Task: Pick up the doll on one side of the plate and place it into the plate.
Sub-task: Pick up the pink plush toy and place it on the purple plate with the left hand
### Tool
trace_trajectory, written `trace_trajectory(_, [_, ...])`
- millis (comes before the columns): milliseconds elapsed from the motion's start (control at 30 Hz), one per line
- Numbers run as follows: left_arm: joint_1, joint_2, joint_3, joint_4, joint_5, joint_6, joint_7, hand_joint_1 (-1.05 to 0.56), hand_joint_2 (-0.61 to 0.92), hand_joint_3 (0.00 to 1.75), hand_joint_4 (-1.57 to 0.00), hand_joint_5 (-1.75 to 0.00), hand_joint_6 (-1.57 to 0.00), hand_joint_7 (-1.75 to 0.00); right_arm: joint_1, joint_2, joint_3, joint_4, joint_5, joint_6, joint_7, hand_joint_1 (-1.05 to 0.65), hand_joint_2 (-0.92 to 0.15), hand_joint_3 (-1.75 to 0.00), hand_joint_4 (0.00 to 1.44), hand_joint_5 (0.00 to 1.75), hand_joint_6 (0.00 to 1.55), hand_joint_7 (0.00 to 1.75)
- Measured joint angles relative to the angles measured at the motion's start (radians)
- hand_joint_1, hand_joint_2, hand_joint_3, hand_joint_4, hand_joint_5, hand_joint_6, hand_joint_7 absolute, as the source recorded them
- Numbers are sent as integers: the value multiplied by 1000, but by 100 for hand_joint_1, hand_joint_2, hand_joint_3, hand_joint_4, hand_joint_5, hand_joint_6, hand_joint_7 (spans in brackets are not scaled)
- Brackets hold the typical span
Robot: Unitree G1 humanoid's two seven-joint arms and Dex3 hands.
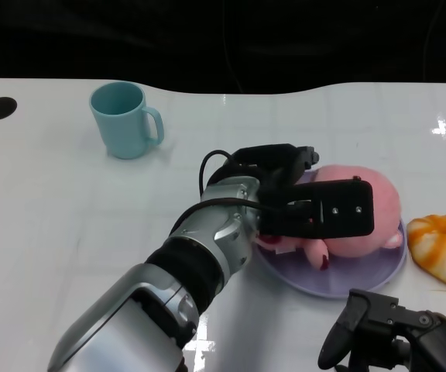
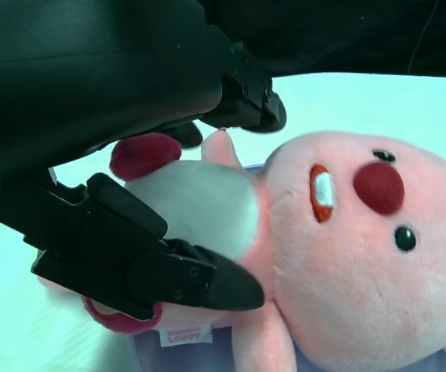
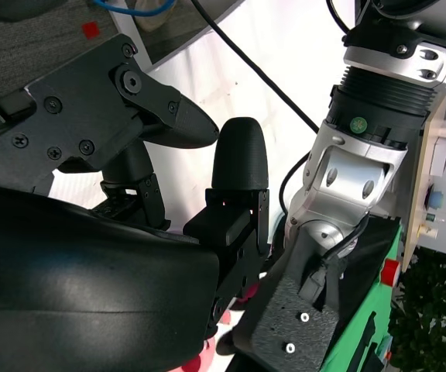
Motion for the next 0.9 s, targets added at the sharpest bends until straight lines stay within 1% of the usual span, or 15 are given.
trace_trajectory(100, [0,7,-19,-29,20,2,-7,-90,92,49,0,0,-4,0,-1,-2,-3,11,0,-3,2,-23,-56,-104,66,171,61,139])
trace_trajectory(233, [1,26,-39,-73,32,5,-17,-93,92,49,0,0,-5,0,-4,-3,-14,14,0,-11,6,-23,-56,-104,66,171,61,139])
trace_trajectory(433, [31,85,-42,-212,33,11,-61,-95,92,49,-1,0,-6,-1,-7,-3,-32,26,4,-21,14,-22,-56,-104,66,170,61,137])
trace_trajectory(667, [173,196,-18,-501,13,21,-148,-96,92,50,-7,-5,-8,-2,-11,-6,-41,32,5,-26,23,-22,-57,-103,64,171,60,138])
trace_trajectory(900, [325,278,73,-797,-78,28,-241,-91,92,48,-12,-10,-13,-5,-11,-10,-51,37,9,-27,28,-24,-58,-101,64,171,60,139])
